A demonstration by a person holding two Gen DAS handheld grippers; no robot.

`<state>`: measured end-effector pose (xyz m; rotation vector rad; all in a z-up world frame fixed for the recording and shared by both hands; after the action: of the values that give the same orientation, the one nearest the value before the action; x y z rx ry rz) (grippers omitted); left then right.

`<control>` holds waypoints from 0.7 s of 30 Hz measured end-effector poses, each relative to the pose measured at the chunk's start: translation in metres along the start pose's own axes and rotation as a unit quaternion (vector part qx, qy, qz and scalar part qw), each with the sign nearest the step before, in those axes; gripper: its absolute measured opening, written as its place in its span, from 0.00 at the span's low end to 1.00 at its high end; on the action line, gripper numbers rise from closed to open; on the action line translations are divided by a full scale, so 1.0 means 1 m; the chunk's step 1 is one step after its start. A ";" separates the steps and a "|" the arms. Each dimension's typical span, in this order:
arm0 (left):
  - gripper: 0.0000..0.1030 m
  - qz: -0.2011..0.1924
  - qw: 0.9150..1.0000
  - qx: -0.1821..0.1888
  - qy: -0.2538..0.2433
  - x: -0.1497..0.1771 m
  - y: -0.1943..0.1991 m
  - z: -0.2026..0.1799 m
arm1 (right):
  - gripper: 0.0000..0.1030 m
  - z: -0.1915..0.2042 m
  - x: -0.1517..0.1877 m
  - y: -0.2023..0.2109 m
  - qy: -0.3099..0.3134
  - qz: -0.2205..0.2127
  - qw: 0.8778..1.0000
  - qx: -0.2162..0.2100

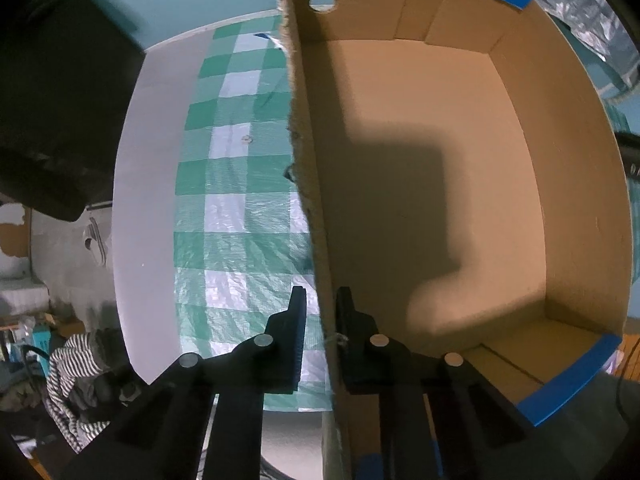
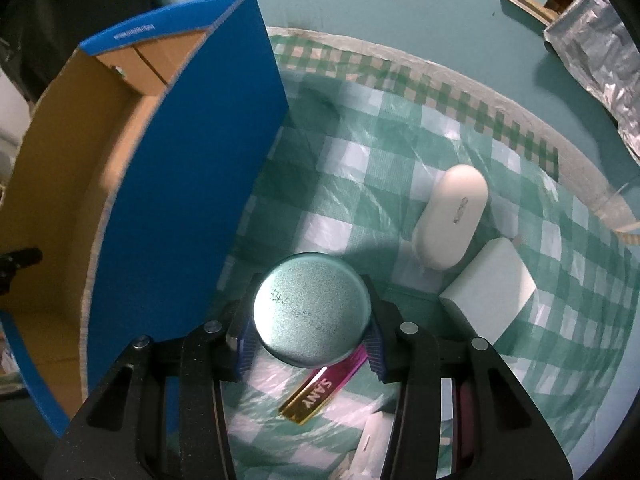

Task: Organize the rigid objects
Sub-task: 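Carry the teal jar into the box and open the right tool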

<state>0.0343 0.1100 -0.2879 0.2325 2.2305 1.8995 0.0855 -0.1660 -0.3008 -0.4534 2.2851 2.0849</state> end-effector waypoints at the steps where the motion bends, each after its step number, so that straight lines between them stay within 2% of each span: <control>1: 0.13 -0.001 1.000 0.001 -0.003 0.001 0.001 -0.001 | 0.43 0.000 -0.002 0.004 0.000 -0.002 1.000 -0.001; 10: 0.13 -0.003 1.000 -0.002 -0.013 0.000 0.002 -0.002 | 0.43 0.006 -0.021 0.041 0.008 -0.013 1.000 -0.002; 21: 0.13 -0.001 1.000 0.003 -0.022 0.000 0.002 -0.006 | 0.43 0.017 -0.064 0.086 0.027 -0.047 0.999 -0.004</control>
<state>0.0324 0.1046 -0.2853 0.2698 2.2077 1.8676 0.1243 -0.1306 -0.2057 -0.6138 2.2381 2.0621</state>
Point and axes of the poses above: each gripper's, at about its wrist camera, not at the fingertips, and y roughly against the way its jaws point, z to its left, x to its underside, the point moved 8 cm from there along -y, roughly the way its jaws point, and after that the axes turned 11 degrees about x, right-handed, at the moved point
